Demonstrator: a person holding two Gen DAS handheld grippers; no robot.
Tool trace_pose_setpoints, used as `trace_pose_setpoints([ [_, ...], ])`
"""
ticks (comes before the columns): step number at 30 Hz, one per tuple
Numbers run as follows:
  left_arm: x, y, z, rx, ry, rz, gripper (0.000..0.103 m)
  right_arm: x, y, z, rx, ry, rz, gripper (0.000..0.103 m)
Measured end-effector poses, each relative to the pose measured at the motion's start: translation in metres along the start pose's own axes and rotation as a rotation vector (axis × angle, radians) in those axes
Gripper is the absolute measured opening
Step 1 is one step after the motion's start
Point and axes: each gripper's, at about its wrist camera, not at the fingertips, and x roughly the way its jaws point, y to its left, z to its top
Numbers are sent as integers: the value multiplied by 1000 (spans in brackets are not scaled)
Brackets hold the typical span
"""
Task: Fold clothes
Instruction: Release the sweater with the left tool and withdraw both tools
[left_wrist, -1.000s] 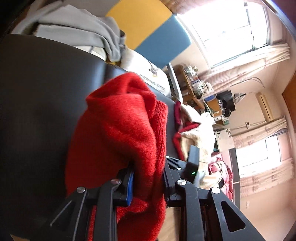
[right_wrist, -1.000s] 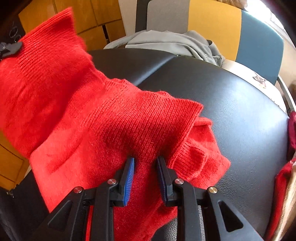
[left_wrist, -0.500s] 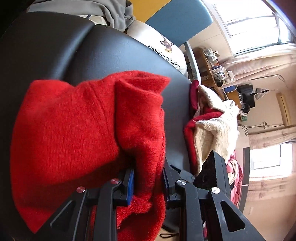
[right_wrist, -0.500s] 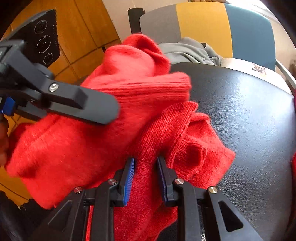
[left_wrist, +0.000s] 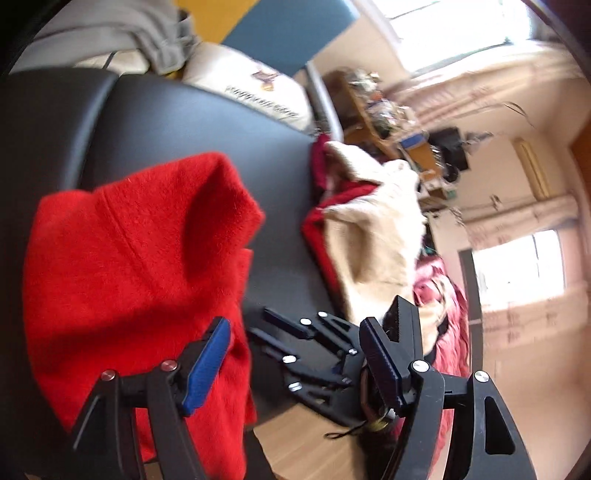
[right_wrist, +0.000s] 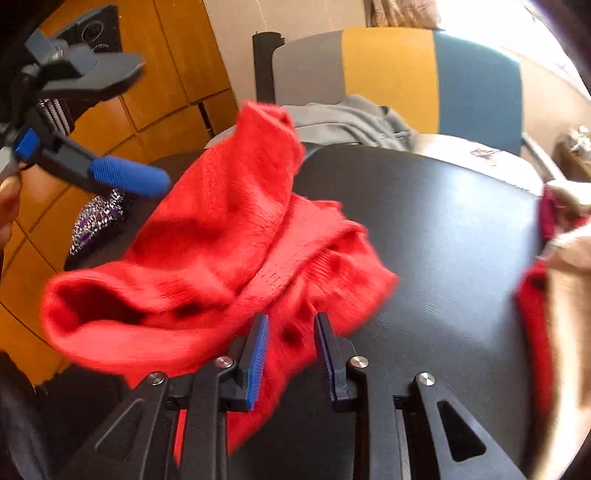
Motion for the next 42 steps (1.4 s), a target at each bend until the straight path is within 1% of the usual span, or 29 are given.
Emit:
trace_pose_setpoints([
  [2,-23,4,-6,24,-47,10,73,-21,6,-3,-4,-11,1,25],
  [3,-37,11,-11,29,-83,25,74,-30,12,-4,-7,-18,13,25],
  [5,-62,29,-20,27,-154,57,75,-42,35,-5,-16,-23,114,28],
  [7,-78,52,-30,18,-214,116,75,-43,61,-6,-43,-20,197,29],
  [8,-85,63,-35,15,-239,146,75,-35,75,-5,-61,-11,232,30],
  [9,-91,75,-39,11,-264,176,75,-30,86,-6,-70,0,247,30],
  [10,-91,84,-40,1,-276,187,75,-18,95,-4,-78,18,258,30],
  [11,-90,92,-41,-11,-283,193,75,-5,105,-3,-87,46,265,30],
  [13,-85,106,-41,-25,-298,207,75,18,111,1,-79,94,254,30],
  [15,-79,116,-38,-29,-300,220,74,29,110,6,-18,130,253,30],
  [16,-78,120,-37,-29,-293,208,74,29,107,9,12,134,256,30],
  [20,-67,115,-33,44,-276,196,74,-6,92,9,62,64,283,30],
  [22,-59,111,-30,70,-265,195,74,-15,96,7,55,74,302,40],
  [25,-48,105,-26,93,-255,208,74,-12,116,6,16,104,310,44],
  [26,-46,103,-25,97,-254,207,74,-5,122,7,-1,116,279,45],
  [27,-46,102,-26,105,-254,209,75,4,128,8,-18,123,227,45],
  [29,-46,100,-27,123,-255,216,75,23,135,11,-29,140,188,45],
  [30,-46,98,-26,132,-255,214,75,30,139,12,-38,142,162,37],
  [31,-44,94,-25,144,-256,214,75,34,140,12,-41,140,130,11],
  [32,-44,90,-25,158,-261,213,75,34,138,11,-31,138,116,6],
  [33,-45,86,-25,173,-267,212,75,32,136,10,-19,131,108,7],
  [35,-48,78,-24,210,-286,195,80,6,130,8,14,75,155,6],
  [36,-45,76,-23,220,-289,192,88,-7,127,5,29,53,182,6],
  [37,-42,74,-22,227,-290,190,92,-19,122,-1,55,41,209,6],
  [38,-39,72,-21,235,-292,188,92,-27,116,-12,96,44,230,6],
  [39,-30,74,-19,230,-272,194,92,-31,109,-23,134,52,244,6],
  [41,-9,79,-17,212,-219,209,92,-19,101,-47,190,100,221,6],
  [42,4,79,-17,221,-204,238,92,-10,96,-59,218,124,205,6],
])
